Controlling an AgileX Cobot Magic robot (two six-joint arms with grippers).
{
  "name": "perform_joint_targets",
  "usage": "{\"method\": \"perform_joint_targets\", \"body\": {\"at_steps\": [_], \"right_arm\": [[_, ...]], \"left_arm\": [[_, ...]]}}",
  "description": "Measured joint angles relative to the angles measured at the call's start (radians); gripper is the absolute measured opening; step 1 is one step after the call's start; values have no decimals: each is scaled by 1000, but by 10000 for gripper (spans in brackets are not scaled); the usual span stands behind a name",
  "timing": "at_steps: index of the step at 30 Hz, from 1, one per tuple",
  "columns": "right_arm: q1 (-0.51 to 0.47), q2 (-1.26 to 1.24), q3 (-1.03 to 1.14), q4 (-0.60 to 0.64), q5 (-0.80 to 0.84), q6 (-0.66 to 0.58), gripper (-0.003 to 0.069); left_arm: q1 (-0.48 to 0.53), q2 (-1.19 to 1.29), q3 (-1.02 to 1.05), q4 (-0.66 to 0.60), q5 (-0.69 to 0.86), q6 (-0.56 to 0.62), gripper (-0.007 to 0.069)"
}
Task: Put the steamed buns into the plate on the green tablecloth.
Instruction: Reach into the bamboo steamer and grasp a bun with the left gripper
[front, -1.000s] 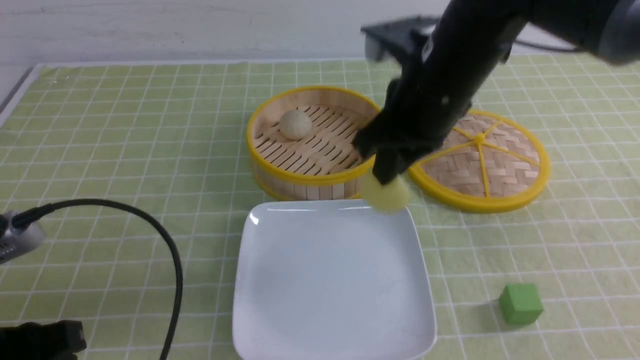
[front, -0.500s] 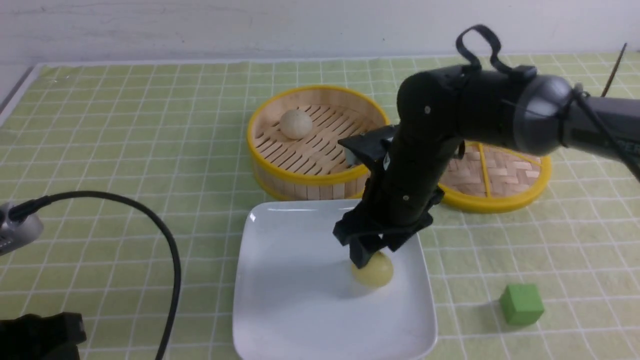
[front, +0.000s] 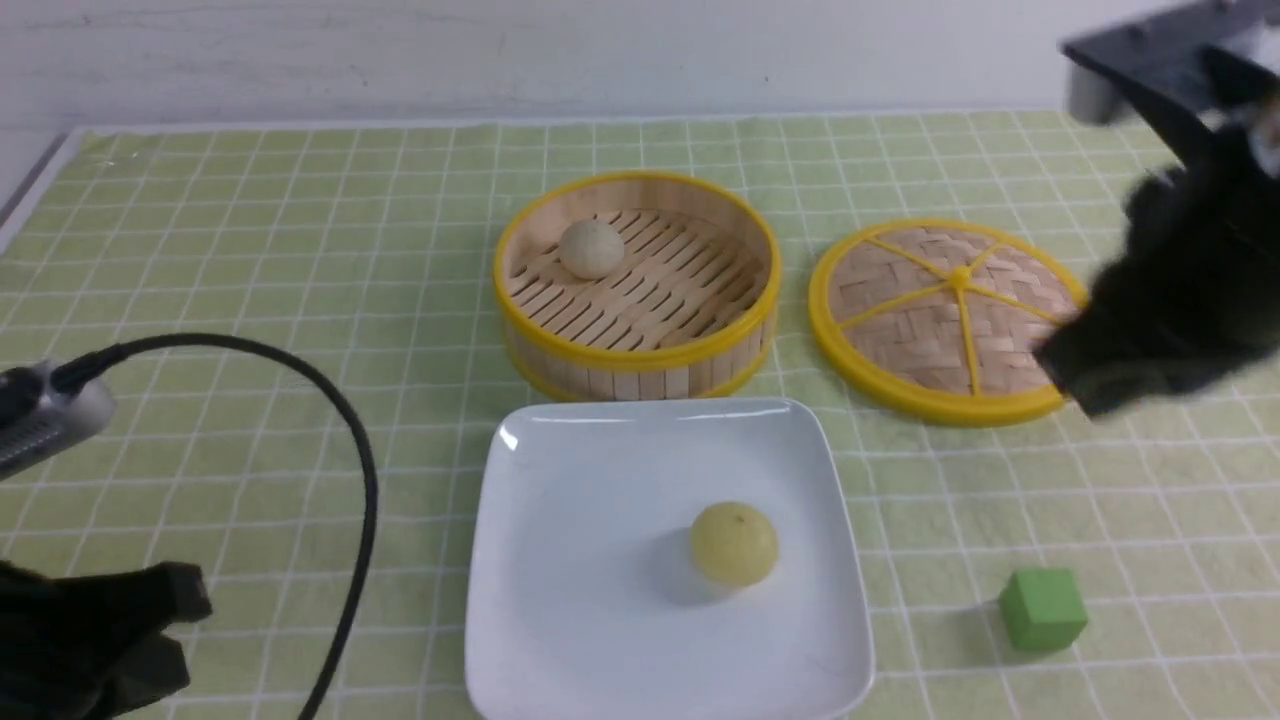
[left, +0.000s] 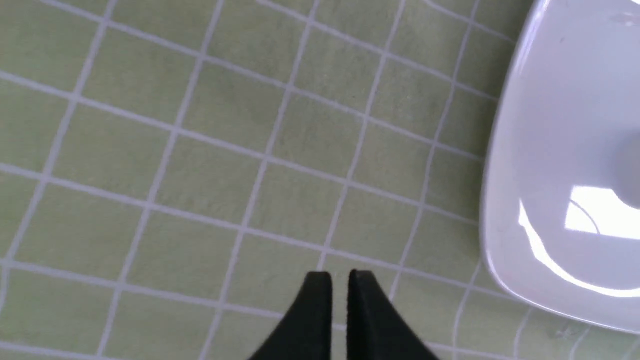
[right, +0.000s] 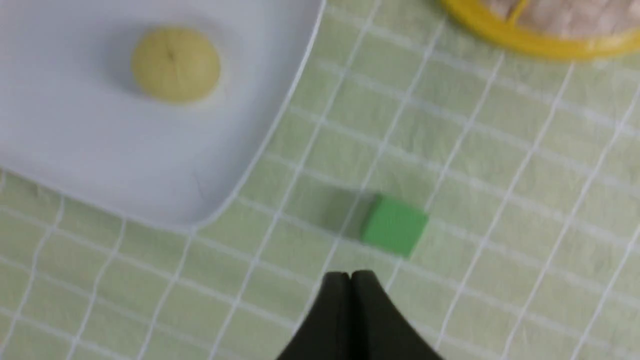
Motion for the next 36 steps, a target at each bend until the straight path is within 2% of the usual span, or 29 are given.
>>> {"method": "perform_joint_targets", "body": {"at_steps": [1, 2, 3, 6, 11, 15, 18, 19, 20, 23, 28, 36], "right_arm": [[0, -12, 32, 1, -5, 0, -14], [0, -113, 159, 7, -81, 2, -14], [0, -124, 190, 9, -91, 2, -14], [0, -286, 411, 16, -264, 3, -14], [0, -425, 571, 23, -377, 6, -11], [0, -451, 615, 16, -395, 6, -9], [0, -449, 618, 12, -400, 6, -9], [0, -449, 618, 12, -401, 6, -9], [0, -448, 618, 12, -405, 6, -8], [0, -447, 618, 12, -407, 6, -6], [0, -446, 618, 12, -414, 6, 0], [0, -444, 619, 12, -426, 6, 1]], "left_arm": [[0, 8, -4, 0, 0, 9, 29], [0, 86, -52, -93, -3, 98, 5], [0, 95, -59, -93, -3, 109, 4], [-2, 263, -203, -254, 0, 248, 2], [-45, 509, -438, -308, 21, 301, 35], [-126, 698, -641, -244, 49, 262, 134], [-199, 873, -868, -143, 64, 174, 272], [-202, 882, -895, -137, 64, 170, 280], [-226, 957, -1005, -85, 64, 144, 337], [-260, 1072, -1163, -12, 63, 129, 403], [-313, 1276, -1441, 86, 67, 118, 435], [-316, 1454, -1652, 117, 67, 54, 440]]}}
